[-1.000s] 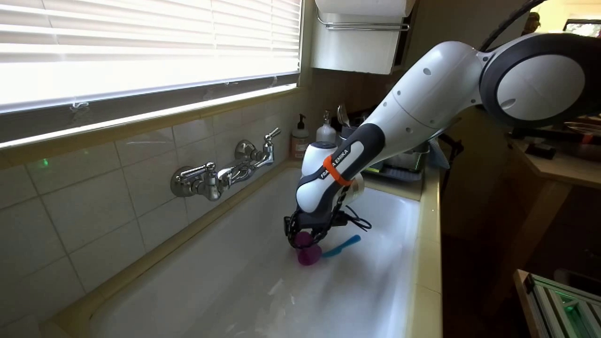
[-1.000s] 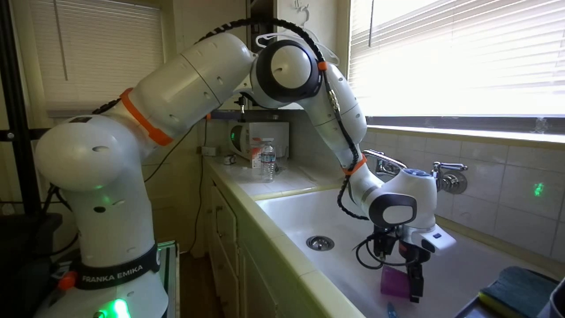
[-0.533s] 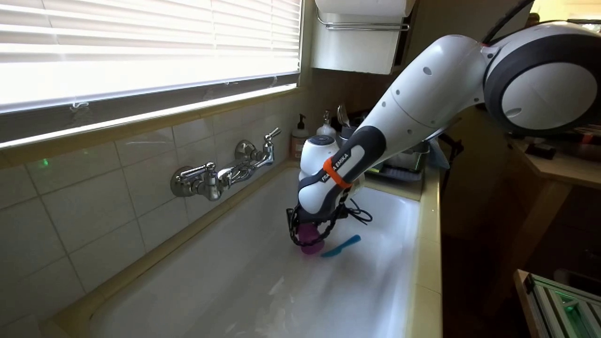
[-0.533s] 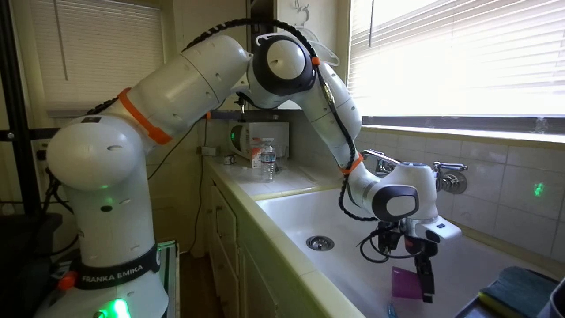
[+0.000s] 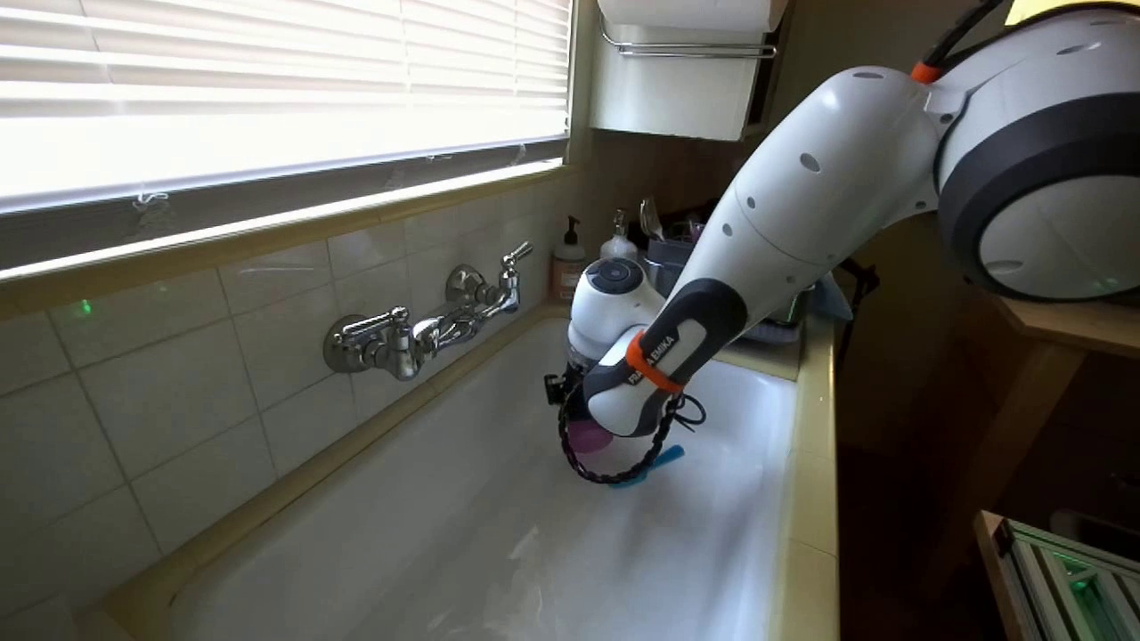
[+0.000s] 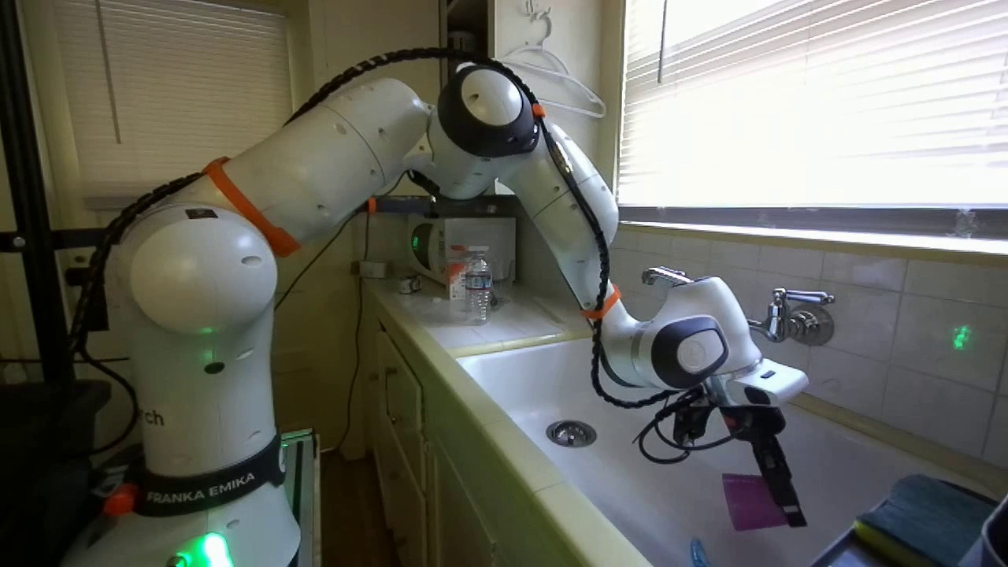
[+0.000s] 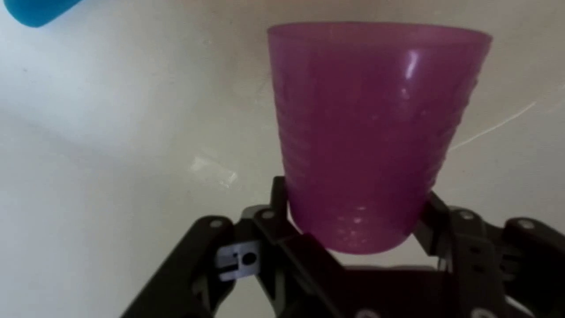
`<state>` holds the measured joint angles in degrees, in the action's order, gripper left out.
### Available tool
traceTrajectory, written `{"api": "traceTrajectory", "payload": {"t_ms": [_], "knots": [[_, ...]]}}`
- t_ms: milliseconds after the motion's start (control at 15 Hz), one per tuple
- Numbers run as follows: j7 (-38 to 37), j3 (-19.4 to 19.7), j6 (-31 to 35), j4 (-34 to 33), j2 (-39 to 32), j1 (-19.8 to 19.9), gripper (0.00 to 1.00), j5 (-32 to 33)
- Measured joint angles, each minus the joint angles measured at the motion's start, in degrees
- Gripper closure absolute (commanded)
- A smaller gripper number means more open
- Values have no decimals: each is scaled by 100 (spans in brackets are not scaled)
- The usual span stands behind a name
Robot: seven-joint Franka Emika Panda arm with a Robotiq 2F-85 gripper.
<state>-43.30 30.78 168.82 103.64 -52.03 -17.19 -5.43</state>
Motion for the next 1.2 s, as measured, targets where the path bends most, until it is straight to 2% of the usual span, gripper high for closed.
{"api": "traceTrajectory", "payload": {"t_ms": [267,533,867,1200], "knots": [[-492,442,563,232,-243,-402,60,-79],[-855,900,912,366,-571,-824,60,-461],[-1297,1305,972,389,-1000,-1302,60,-975],[-1894,1875,934,428,-1510,-1853,60,-1242]]}}
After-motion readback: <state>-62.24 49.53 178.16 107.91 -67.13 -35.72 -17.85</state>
